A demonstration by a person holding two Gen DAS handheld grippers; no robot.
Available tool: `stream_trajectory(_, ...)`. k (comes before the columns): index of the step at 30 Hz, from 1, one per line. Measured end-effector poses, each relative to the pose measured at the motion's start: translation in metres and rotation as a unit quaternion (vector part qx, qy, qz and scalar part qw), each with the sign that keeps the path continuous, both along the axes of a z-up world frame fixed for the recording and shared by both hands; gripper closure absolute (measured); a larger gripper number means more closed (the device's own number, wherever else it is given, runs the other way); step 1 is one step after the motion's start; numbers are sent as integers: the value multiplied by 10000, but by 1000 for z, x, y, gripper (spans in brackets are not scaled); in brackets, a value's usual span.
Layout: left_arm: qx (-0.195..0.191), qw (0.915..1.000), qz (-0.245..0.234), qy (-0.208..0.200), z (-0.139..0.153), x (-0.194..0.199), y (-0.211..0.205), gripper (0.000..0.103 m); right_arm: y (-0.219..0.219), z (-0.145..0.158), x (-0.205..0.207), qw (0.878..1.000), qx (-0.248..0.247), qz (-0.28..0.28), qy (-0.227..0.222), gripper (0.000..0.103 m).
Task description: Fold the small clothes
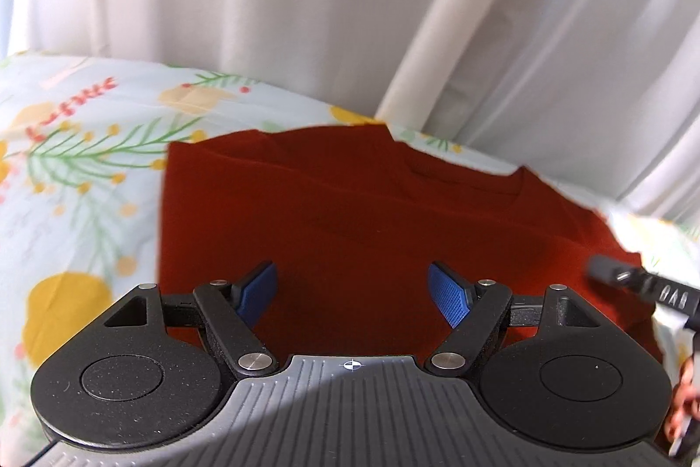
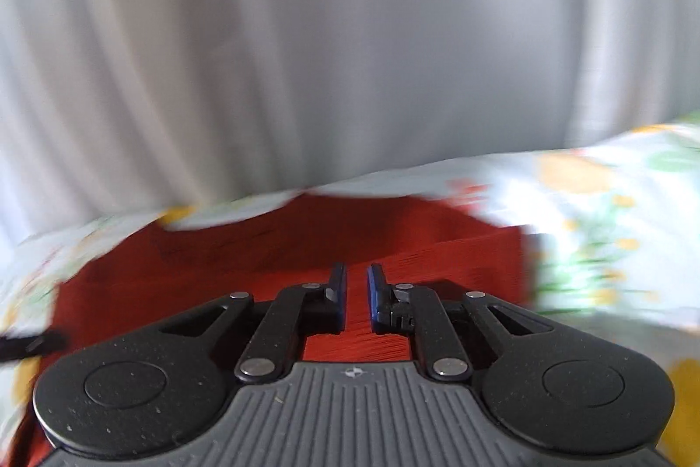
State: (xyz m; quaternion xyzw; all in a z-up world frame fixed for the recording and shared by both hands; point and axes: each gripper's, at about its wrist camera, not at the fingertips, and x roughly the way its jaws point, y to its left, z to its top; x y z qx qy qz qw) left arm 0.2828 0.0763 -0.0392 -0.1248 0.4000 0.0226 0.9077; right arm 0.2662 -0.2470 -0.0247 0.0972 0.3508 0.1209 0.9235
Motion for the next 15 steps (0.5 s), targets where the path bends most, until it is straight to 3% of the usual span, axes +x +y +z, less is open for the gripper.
stream_trajectory(3,473,9988,11,88,-11,15,-8,23,39,-16,6,9959,-94,876,214,92)
stream_trajectory(5,674,9977,33,38,-15,21,-6,23,43,-27,11,9957,-229,886,132,93)
stream_trajectory(7,711,9975,26,21,-18,24,-1,23,27,-30,19,9979,-107,624,108,101)
stream_trajectory(10,666,9978,-29,-69,-21,26,6,23,-20,-36,32,9959,800,76,422,103)
stream_trajectory(15,746,9972,-74,-70,-19,22,3,23,-70,-48,33,9759,1977,-400,838,103)
